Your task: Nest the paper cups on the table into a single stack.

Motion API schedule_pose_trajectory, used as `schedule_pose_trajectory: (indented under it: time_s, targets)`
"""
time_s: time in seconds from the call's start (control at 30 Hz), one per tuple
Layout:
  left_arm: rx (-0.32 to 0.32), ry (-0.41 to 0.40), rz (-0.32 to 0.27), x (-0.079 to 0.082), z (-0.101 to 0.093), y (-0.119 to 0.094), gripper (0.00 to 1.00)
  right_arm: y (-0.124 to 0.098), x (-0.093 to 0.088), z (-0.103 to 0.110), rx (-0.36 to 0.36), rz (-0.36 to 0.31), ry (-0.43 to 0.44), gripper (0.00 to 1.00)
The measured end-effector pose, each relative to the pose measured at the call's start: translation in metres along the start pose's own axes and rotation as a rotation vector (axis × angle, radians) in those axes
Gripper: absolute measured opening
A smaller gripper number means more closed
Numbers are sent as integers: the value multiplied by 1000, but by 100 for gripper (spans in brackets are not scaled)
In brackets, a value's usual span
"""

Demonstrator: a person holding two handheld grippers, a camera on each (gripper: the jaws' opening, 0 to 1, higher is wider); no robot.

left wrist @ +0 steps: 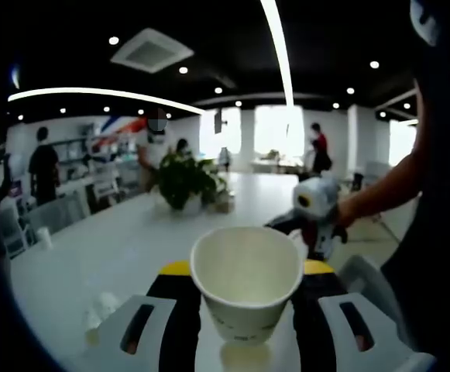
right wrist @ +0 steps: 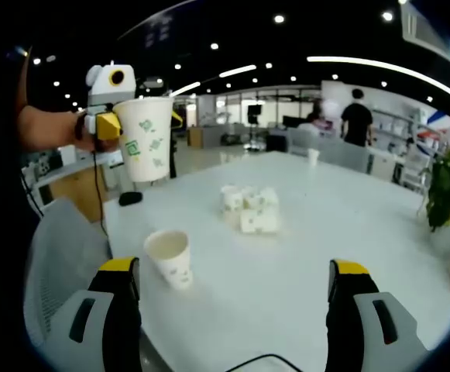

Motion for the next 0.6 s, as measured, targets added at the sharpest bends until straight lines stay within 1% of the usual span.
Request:
schedule_pose_trajectory:
  time_s: [0.4,0.6]
  targets:
    - [-32,23,18,-2,-8,11,44,0,-1,1,0,-2,0,100]
    - [-37,29,34,-9,-9,15,44,-2,-3,1,-4,-2,5,100]
Point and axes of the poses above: the point that each gripper's makers call its tool centre point, and the gripper's own axes: y roughly forward along the fingers, z roughly to its left, x roughly out of its top, the point moved 8 cm from there along -y, roughly backward along the fingers, and after that the axes turned 8 degrees about z, right-handed, at the moved point
